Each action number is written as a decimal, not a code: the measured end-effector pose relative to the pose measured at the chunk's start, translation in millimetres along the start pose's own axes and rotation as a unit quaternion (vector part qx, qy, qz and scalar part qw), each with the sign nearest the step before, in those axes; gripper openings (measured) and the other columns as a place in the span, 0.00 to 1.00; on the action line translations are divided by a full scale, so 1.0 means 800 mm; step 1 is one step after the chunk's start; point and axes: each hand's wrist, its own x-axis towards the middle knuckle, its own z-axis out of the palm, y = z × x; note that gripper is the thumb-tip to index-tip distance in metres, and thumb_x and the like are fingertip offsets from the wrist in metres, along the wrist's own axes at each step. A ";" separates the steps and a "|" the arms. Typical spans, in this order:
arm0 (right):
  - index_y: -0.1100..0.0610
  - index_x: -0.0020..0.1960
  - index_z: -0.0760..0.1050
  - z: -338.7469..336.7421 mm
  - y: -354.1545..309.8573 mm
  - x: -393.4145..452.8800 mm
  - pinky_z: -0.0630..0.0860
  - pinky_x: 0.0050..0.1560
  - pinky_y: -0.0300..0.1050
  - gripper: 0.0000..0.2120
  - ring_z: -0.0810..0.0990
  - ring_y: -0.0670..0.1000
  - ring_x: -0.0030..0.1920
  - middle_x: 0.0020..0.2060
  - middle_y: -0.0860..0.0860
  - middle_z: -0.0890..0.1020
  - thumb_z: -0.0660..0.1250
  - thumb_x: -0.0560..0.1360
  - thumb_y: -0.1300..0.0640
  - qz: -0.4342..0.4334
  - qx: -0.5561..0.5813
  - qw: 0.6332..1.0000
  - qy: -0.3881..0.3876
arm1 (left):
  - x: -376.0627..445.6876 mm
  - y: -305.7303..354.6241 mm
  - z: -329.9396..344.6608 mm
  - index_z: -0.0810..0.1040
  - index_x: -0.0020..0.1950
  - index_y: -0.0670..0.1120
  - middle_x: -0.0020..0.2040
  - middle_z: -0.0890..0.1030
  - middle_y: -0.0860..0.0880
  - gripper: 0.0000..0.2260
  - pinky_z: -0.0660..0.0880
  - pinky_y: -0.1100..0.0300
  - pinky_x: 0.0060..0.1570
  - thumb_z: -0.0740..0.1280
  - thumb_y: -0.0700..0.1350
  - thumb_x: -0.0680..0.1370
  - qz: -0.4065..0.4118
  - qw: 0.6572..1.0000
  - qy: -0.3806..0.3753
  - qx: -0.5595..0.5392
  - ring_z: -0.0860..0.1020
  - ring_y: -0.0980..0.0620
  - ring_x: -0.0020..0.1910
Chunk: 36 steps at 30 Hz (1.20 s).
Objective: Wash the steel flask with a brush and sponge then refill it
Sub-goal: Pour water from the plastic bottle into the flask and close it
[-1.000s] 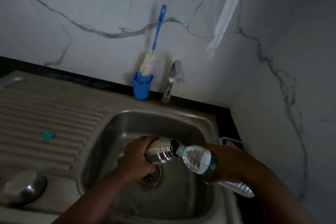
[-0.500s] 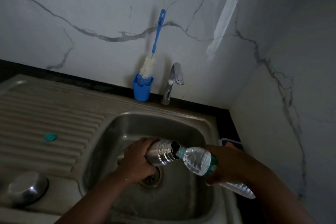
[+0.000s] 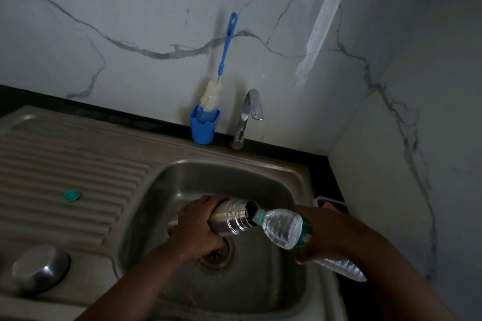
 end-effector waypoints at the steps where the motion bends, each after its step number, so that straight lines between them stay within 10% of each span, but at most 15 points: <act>1: 0.40 0.63 0.67 0.000 0.000 0.000 0.74 0.56 0.46 0.34 0.77 0.46 0.55 0.56 0.43 0.78 0.78 0.61 0.46 0.000 -0.003 1.000 -0.002 | 0.000 0.000 0.000 0.64 0.65 0.64 0.58 0.78 0.56 0.40 0.74 0.46 0.57 0.72 0.53 0.54 0.000 1.000 -0.001 -0.001 0.78 0.51 0.56; 28: 0.38 0.60 0.68 -0.002 0.000 0.002 0.75 0.56 0.49 0.33 0.77 0.46 0.54 0.53 0.43 0.79 0.78 0.59 0.43 0.014 -0.030 0.999 0.001 | 0.000 0.002 0.000 0.72 0.64 0.60 0.58 0.79 0.55 0.37 0.74 0.46 0.58 0.72 0.54 0.54 -0.013 1.000 -0.014 0.001 0.78 0.50 0.55; 36: 0.40 0.61 0.68 -0.002 -0.002 0.006 0.75 0.57 0.47 0.33 0.78 0.46 0.55 0.56 0.43 0.79 0.78 0.60 0.44 0.011 -0.031 0.999 -0.005 | -0.001 0.001 0.000 0.62 0.65 0.64 0.58 0.78 0.54 0.40 0.73 0.46 0.59 0.72 0.55 0.55 -0.022 0.999 -0.025 0.000 0.78 0.50 0.56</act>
